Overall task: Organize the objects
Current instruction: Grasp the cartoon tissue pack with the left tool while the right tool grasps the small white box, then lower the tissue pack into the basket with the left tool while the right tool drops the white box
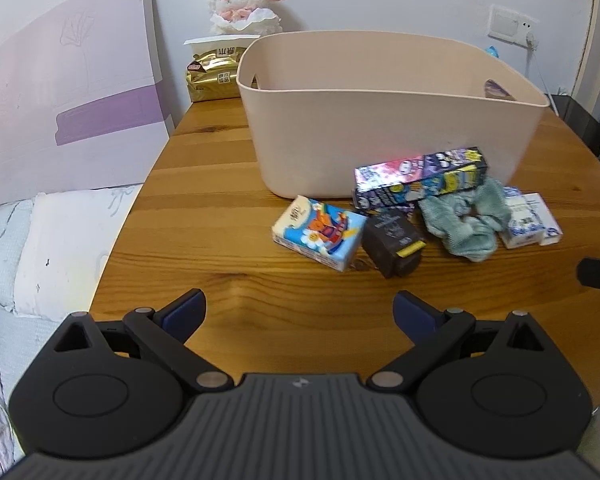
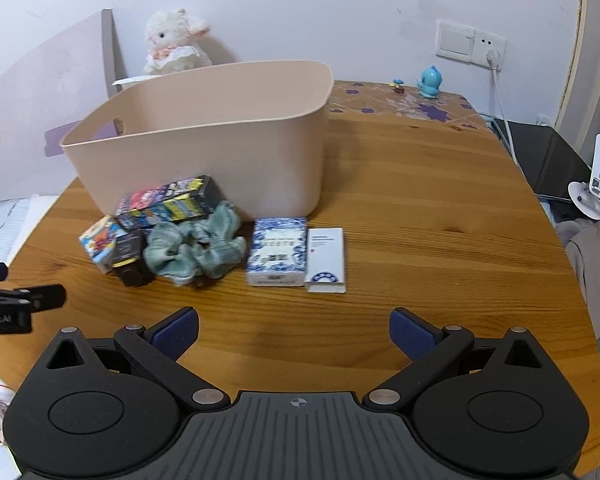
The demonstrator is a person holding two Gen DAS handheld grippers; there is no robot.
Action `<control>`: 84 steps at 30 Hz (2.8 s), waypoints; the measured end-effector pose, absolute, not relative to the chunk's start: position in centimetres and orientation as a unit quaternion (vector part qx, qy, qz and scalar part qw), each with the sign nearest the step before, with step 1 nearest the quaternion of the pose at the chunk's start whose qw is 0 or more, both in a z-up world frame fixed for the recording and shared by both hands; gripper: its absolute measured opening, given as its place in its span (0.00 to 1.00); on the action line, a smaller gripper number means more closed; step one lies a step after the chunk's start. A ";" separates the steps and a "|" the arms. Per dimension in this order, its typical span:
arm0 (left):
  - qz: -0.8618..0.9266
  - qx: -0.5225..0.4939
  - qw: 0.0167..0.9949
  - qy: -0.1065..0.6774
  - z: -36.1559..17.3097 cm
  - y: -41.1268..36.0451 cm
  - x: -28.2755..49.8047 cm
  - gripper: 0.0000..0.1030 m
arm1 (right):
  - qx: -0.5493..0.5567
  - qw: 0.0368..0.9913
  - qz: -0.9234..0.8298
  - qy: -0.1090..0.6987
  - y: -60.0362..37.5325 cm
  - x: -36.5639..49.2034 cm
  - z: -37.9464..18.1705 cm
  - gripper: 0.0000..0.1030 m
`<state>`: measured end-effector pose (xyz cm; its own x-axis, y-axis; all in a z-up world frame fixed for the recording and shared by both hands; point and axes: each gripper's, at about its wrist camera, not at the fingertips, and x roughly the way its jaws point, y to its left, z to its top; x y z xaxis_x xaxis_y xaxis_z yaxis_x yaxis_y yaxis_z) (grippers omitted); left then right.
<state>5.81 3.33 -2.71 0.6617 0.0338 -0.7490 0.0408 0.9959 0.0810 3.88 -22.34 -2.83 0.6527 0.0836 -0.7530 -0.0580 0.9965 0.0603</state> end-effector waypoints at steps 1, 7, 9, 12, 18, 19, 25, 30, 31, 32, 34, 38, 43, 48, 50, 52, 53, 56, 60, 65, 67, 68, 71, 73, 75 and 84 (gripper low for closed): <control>-0.007 0.048 0.911 0.410 -2.9 3.5 6.2 0.97 | 0.013 0.908 0.034 0.417 -22.6 4.3 -3.1 1.00; -0.027 0.061 0.905 0.420 -4.9 4.2 8.6 0.97 | -0.005 0.906 0.017 0.423 -23.8 6.5 -5.0 0.96; -0.032 0.064 0.901 0.427 -5.6 4.4 9.4 0.97 | -0.009 0.905 0.016 0.425 -24.1 7.1 -5.6 0.94; -0.043 0.063 0.897 0.436 -6.4 4.7 10.5 0.97 | -0.016 0.902 0.016 0.431 -24.5 8.2 -6.6 0.92; -0.065 0.066 0.896 0.435 -7.4 5.1 12.3 0.97 | -0.015 0.896 0.039 0.441 -24.8 9.7 -7.5 0.87; -0.069 0.067 0.896 0.433 -7.4 5.1 12.6 0.97 | -0.016 0.896 0.043 0.441 -24.7 9.9 -7.6 0.86; -0.092 0.068 0.900 0.421 -7.7 5.2 14.3 0.97 | -0.027 0.897 0.057 0.437 -24.3 10.8 -8.0 0.84; -0.107 0.056 0.904 0.411 -7.8 5.1 14.5 0.94 | -0.032 0.899 0.086 0.429 -24.0 10.4 -7.6 0.62; -0.112 0.057 0.905 0.407 -7.8 5.1 14.5 0.89 | -0.035 0.899 0.089 0.428 -23.9 10.3 -7.4 0.58; -0.116 0.059 0.905 0.404 -7.7 5.0 14.4 0.87 | -0.037 0.898 0.092 0.428 -23.8 10.1 -7.3 0.49; -0.124 0.061 0.906 0.401 -7.6 4.9 14.1 0.77 | -0.038 0.898 0.096 0.427 -23.7 10.0 -7.1 0.35; -0.126 0.062 0.904 0.403 -7.2 4.6 13.8 0.67 | -0.041 0.898 0.099 0.427 -23.6 9.6 -7.0 0.28; -0.122 0.068 0.899 0.414 -6.9 4.6 13.6 0.65 | -0.044 0.898 0.098 0.426 -23.7 8.8 -7.0 0.27; -0.108 0.054 0.907 0.404 -5.6 4.9 11.9 0.65 | -0.035 0.908 0.094 0.408 -24.7 7.2 -5.6 0.27; -0.102 0.049 0.913 0.393 -4.2 5.0 11.0 0.64 | -0.032 0.914 0.093 0.393 -25.2 6.7 -4.4 0.27; -0.097 0.046 0.920 0.378 -2.8 5.2 10.3 0.64 | -0.030 0.923 0.093 0.373 -25.6 5.8 -2.8 0.27; -0.094 0.044 0.924 0.368 -1.9 5.3 10.1 0.64 | -0.029 0.927 0.093 0.363 -25.7 5.5 -2.0 0.27; -0.082 0.035 0.934 0.345 1.0 5.4 9.3 0.65 | -0.030 0.940 0.099 0.326 -26.0 4.8 0.9 0.27; -0.073 0.027 0.946 0.315 4.5 5.1 9.9 0.65 | -0.040 0.951 0.112 0.286 -25.7 5.8 3.9 0.27; -0.069 0.036 0.953 0.294 7.3 3.2 12.8 0.65 | -0.036 0.955 0.134 0.262 -25.0 9.8 6.3 0.27; -0.065 0.034 0.951 0.299 7.6 2.4 14.4 0.65 | -0.031 0.953 0.142 0.265 -24.7 11.7 6.7 0.27; -0.063 0.032 0.949 0.306 7.6 2.1 15.3 0.65 | -0.031 0.952 0.145 0.268 -24.4 12.5 6.8 0.27; -0.053 0.030 0.941 0.332 6.6 0.8 18.3 0.65 | -0.030 0.945 0.152 0.287 -23.5 15.4 6.6 0.27; -0.045 0.040 0.935 0.351 5.5 -0.1 19.8 0.65 | -0.031 0.938 0.159 0.307 -22.8 17.3 6.0 0.27; -0.036 0.047 0.927 0.371 4.5 -0.6 21.4 0.65 | -0.039 0.931 0.162 0.325 -21.9 18.5 5.3 0.27; -0.028 0.054 0.894 0.445 1.1 -1.3 24.6 0.66 | -0.092 0.900 0.151 0.397 -19.0 21.5 1.6 0.28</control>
<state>24.63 -1.30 1.05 0.6028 -0.0031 -0.7979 0.0985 0.9926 0.0706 21.51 -19.01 1.60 0.6382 0.1996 -0.7435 -0.3457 0.9373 -0.0451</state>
